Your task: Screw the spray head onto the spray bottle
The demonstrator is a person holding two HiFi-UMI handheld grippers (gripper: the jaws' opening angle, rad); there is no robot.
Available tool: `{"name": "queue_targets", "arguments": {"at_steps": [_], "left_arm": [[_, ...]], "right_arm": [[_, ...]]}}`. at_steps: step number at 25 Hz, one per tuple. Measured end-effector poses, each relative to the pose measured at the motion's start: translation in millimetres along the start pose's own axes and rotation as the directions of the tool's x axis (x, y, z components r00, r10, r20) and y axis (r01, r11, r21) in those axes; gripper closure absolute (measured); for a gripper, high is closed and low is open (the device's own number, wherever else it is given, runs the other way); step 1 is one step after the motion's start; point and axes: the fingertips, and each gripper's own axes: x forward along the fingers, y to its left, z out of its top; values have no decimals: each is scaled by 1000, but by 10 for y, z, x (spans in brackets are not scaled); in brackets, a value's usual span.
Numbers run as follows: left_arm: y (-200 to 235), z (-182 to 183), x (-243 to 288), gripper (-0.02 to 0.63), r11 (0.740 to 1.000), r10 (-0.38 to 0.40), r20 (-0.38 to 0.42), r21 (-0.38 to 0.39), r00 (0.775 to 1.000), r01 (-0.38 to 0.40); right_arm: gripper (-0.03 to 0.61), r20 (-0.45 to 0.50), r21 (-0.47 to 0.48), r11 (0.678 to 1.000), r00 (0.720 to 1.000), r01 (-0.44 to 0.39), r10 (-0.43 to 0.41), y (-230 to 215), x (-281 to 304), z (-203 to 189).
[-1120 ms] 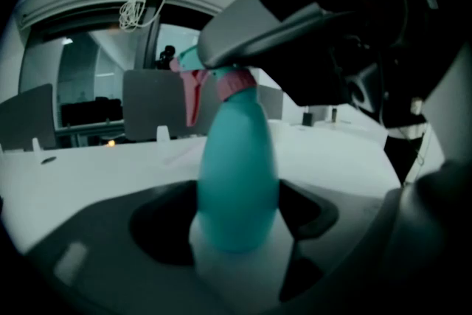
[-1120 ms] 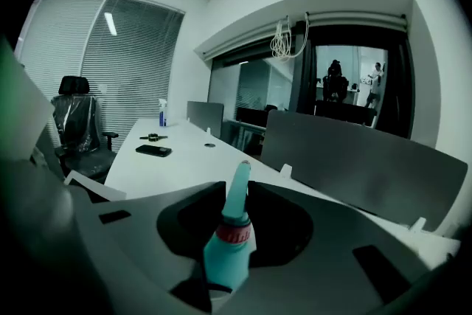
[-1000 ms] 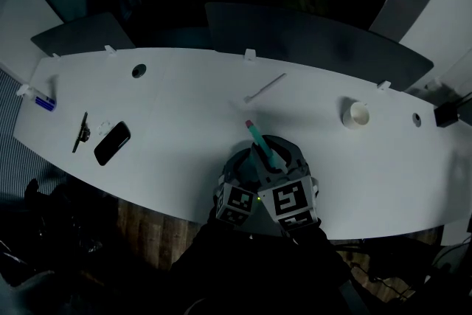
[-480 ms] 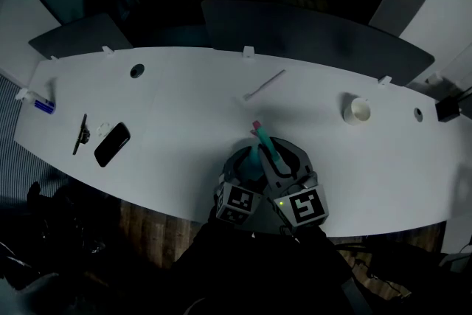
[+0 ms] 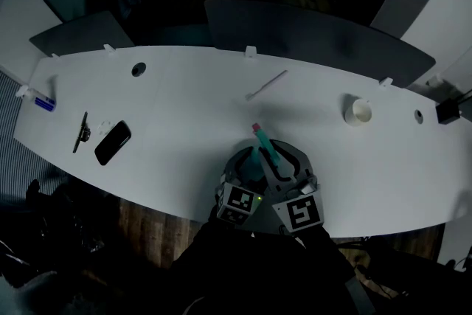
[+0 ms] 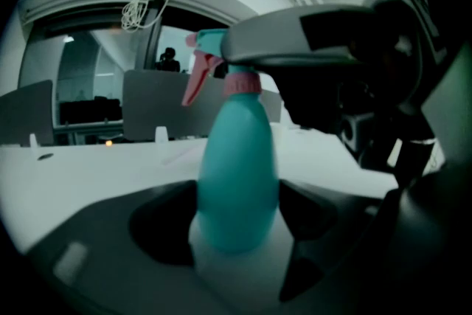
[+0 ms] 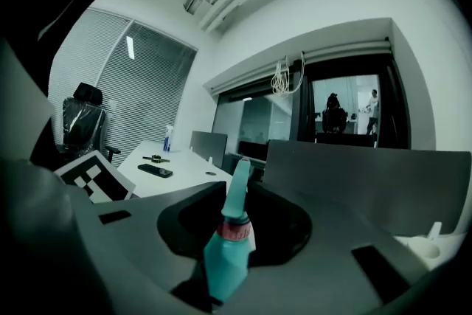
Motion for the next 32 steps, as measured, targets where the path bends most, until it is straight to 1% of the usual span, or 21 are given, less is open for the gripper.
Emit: {"name": "queue_targets", "arguments": {"at_steps": [2, 5, 9, 11, 13, 15, 16, 19, 21, 22, 24, 25, 27, 28, 29, 30, 31, 32], "left_arm": [[1, -14, 3, 261, 1000, -2, 3, 7, 1000, 2], [-3, -14, 2, 262, 1000, -1, -4, 1, 1000, 1], [-10, -23, 8, 262, 1000, -8, 2, 2, 1000, 8], [-15, -27, 7, 262, 1000, -7, 2, 0, 1000, 7], [-15, -27, -2, 262, 1000, -10, -7, -7, 1000, 10], [-9, -32, -4, 262, 1000, -9, -9, -8, 1000, 9], [-7, -34, 3, 262, 1000, -7, -7, -5, 1000, 7], [-10, -27, 11, 262, 1000, -11, 0, -2, 1000, 11], [-7, -17, -17, 259, 999, -46, 15, -11, 999, 46], [9, -5, -42, 259, 997, -76, 28, -15, 997, 76], [51, 28, -64, 213, 986, -166, 33, 2, 986, 166], [55, 37, -49, 196, 974, -224, 15, 27, 974, 224], [0, 51, 15, 197, 935, -341, -41, 89, 939, 344], [-47, 59, 46, 224, 915, -382, -63, 113, 922, 387], [-83, 68, 66, 247, 907, -397, -73, 124, 915, 404], [-104, 77, 76, 249, 911, -388, -67, 122, 919, 393], [-115, 86, 79, 250, 926, -357, -50, 109, 933, 360], [-120, 92, 78, 252, 946, -310, -28, 89, 950, 311]], "right_arm": [[486, 41, 0, 1000, 999, 4, -4, 12, -26, -11], [486, 123, 31, 1000, 992, -5, 1, 22, -63, -7], [486, 152, 59, 998, 988, 3, -12, 19, -93, -40], [486, 159, 127, 992, 987, -3, -17, -4, -106, -56], [486, 168, 215, 976, 986, -17, -20, -39, -104, -62], [486, 176, 267, 963, 984, -26, -22, -60, -93, -48], [486, 179, 269, 963, 984, -28, -22, -66, -92, -43], [486, 170, 226, 974, 985, -32, -7, -53, -85, -54], [486, 164, 227, 973, 986, -49, 11, -37, -80, -64], [486, 159, 232, 971, 987, -64, 27, -27, -79, -69], [486, 147, 240, 964, 986, -110, 76, -5, -67, -74], [486, 144, 242, 960, 984, -140, 107, 3, -57, -73], [486, 139, 226, 954, 976, -199, 170, 4, -44, -71], [486, 138, 209, 954, 972, -216, 190, -5, -46, -72], [486, 140, 190, 957, 971, -221, 196, -21, -56, -72], [486, 148, 176, 961, 971, -211, 186, -41, -73, -70], [486, 161, 171, 967, 974, -187, 159, -58, -94, -65], [486, 173, 173, 974, 978, -146, 116, -68, -114, -59]]}}
